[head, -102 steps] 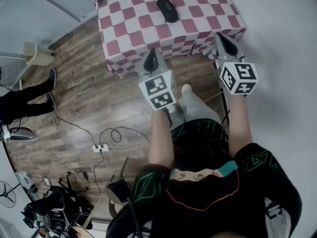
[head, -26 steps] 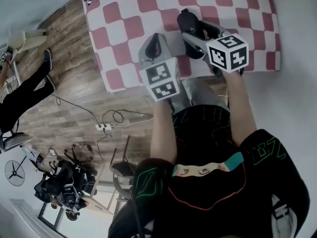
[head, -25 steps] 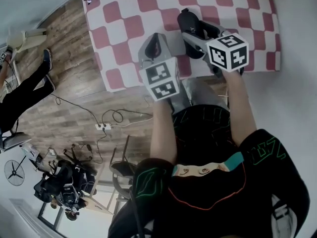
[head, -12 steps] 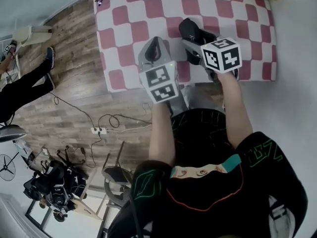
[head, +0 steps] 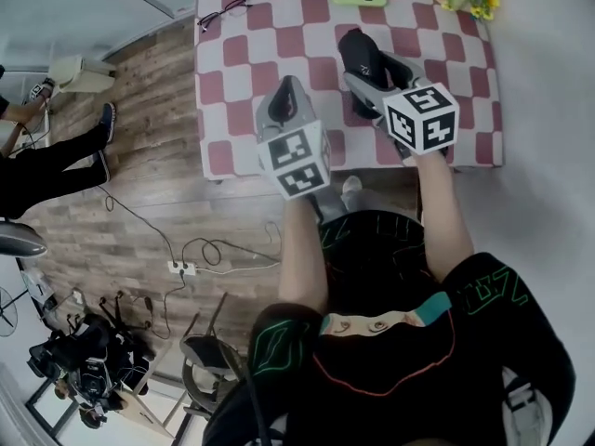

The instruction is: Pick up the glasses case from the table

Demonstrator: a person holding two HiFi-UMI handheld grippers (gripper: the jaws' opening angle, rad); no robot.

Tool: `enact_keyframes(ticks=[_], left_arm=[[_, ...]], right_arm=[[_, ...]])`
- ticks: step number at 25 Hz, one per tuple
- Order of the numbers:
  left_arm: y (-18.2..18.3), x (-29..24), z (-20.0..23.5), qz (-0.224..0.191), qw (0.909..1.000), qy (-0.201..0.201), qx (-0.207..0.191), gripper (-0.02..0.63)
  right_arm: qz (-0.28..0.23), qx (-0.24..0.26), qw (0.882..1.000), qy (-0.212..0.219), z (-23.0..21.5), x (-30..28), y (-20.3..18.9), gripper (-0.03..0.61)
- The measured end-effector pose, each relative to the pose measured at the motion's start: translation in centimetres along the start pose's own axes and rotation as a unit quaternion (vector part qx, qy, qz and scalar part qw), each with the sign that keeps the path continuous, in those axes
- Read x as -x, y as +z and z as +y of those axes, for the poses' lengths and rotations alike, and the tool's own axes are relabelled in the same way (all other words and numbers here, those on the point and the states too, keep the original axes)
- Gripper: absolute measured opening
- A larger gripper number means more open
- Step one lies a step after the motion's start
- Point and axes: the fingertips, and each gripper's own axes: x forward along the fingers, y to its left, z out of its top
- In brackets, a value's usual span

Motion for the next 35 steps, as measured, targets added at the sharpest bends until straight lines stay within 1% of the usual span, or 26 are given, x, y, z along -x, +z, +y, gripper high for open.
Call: enact_keyframes(ticks=[5,8,11,16,21,26,35], left_arm=[[3.2,0.0,-2.6,-0.032,0.9993,-0.012,-0.014,0.009],[6.1,-0.4,-3.7,-0.063,0.9975,-0.018,-0.026,0.009],[8.5,-0.3,-5.2,-0.083,0.9956,-0.025,-0.037,0.009],[12.7,-0.8,-6.9,-0.120,0.9906,-0.034,-0.056,0.009],[15.7,-0.1,-8.3,-0.148,0.9850,-0.041,-0.080,0.009],[17.2,0.4,-8.9,-0.158,0.9827,-0.044,-0.086,0.009],[17.3,-0.3,-9.3,-0.156,0.9825,-0.048,-0.089,0.009]], right_arm=[[-0.056,0.034,0.998,-0.021,-1.8,3.2,3.8,0.321],[-0.091,0.054,0.994,-0.036,-3.0,4.9,6.6,0.321],[-0.119,0.064,0.990,-0.050,-4.1,7.0,8.6,0.320],[-0.172,0.078,0.979,-0.071,-6.1,9.6,12.5,0.316],[-0.219,0.087,0.968,-0.086,-6.9,12.2,15.2,0.298],[-0.230,0.099,0.965,-0.083,-6.5,13.3,16.6,0.291],[-0.237,0.105,0.962,-0.089,-7.2,13.3,16.9,0.290]])
